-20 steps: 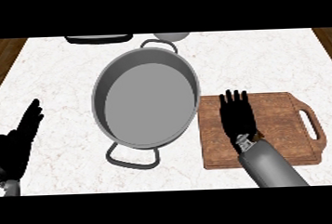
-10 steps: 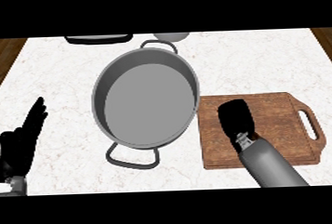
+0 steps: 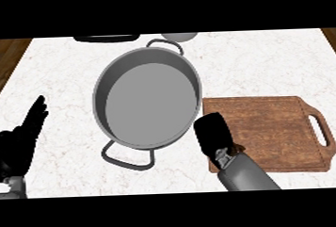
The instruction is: Pick the sweet potato from the cutting board and place it in the pot
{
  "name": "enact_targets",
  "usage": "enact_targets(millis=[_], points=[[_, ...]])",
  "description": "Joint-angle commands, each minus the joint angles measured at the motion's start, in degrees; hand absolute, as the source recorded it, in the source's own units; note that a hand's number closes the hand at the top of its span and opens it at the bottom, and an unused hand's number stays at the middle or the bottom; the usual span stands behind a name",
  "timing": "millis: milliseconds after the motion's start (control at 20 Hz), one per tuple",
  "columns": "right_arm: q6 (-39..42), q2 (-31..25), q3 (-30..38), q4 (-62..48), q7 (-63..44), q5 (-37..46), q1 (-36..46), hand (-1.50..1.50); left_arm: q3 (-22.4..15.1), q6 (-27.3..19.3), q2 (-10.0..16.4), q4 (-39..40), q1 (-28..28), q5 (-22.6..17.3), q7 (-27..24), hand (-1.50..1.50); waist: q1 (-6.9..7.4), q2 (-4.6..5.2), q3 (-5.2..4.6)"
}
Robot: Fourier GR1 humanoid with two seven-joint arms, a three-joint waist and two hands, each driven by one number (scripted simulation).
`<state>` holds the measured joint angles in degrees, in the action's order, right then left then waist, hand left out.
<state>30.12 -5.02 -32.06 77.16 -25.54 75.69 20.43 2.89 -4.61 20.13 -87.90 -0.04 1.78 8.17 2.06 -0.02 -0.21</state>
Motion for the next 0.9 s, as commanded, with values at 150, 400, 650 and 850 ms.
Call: enact_targets(millis=[150,400,650,850], points=[[-6.68,4.88,-13.10,7.10,-8.56,-16.98,-0.81,1.50,-2.41,1.19,-0.81,0.91,-2.33,0.77,-0.28,0.00,3.67,0.64,0.36],[-15.72,4.98,-21.25,11.68,-22.12,-18.11,7.40,1.50,-1.55,1.28,-0.22,2.35,-2.93,0.86,-0.66,0.00,3.70,0.08,0.15],[-21.73,5.00,-24.07,17.38,-35.63,-12.74,17.84,1.50,-1.97,0.93,-0.90,1.75,-2.69,0.91,0.66,0.00,3.06,-0.83,0.08],[-26.06,5.00,-25.61,18.74,-44.49,-13.87,24.50,1.50,-1.82,0.31,-0.90,2.78,-3.83,1.74,0.48,0.00,2.67,-0.43,0.01]])
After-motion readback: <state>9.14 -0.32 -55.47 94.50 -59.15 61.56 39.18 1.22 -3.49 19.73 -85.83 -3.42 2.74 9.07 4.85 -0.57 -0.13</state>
